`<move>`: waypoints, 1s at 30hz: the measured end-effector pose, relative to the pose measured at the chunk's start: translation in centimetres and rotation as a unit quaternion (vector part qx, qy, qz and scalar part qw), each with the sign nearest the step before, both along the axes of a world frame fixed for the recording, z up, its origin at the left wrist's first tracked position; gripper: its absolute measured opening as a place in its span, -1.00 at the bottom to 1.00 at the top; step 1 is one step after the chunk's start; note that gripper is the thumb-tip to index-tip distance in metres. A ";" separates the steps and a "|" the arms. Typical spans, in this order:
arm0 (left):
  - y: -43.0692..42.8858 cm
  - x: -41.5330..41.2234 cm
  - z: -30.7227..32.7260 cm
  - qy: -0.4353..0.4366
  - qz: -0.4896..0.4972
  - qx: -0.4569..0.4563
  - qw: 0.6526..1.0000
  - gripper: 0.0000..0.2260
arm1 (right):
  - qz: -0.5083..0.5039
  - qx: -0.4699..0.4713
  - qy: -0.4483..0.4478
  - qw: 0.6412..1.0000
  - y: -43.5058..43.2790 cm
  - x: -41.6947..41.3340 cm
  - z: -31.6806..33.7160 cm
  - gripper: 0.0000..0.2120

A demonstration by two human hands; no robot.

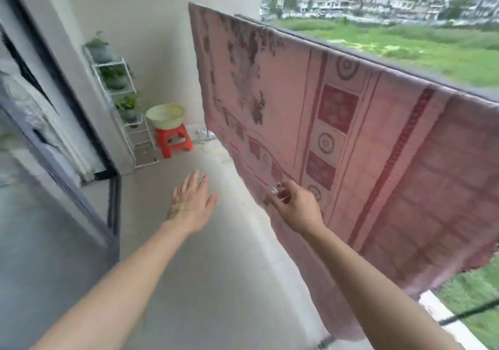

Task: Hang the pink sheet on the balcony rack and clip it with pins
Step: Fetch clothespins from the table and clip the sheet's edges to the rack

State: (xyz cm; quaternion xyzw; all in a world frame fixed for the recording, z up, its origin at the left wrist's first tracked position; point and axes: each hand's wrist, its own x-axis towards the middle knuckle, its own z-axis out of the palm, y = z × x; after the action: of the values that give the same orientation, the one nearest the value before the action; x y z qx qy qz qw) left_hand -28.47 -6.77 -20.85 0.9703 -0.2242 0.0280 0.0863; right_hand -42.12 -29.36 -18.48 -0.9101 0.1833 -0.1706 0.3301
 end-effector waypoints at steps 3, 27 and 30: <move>1.5 5.0 1.4 -0.014 0.021 -0.019 1.000 -0.46 | 0.026 0.025 -0.031 0.999 1.3 6.8 1.4 -0.89; -7.6 61.3 3.1 -0.042 0.082 -0.036 0.995 -0.43 | 0.087 0.212 -0.028 0.973 -8.7 69.5 0.5 -0.79; -7.0 68.8 2.6 -0.043 0.078 -0.037 0.995 -0.44 | 0.106 0.222 -0.044 0.968 -7.8 77.8 0.4 -0.79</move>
State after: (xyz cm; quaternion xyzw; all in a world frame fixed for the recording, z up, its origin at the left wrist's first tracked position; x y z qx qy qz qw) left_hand 40.36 -13.75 -18.24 0.9788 -0.1501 0.0844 0.1105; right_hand 35.72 -37.19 -18.12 -0.8198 0.1046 -0.1291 0.5480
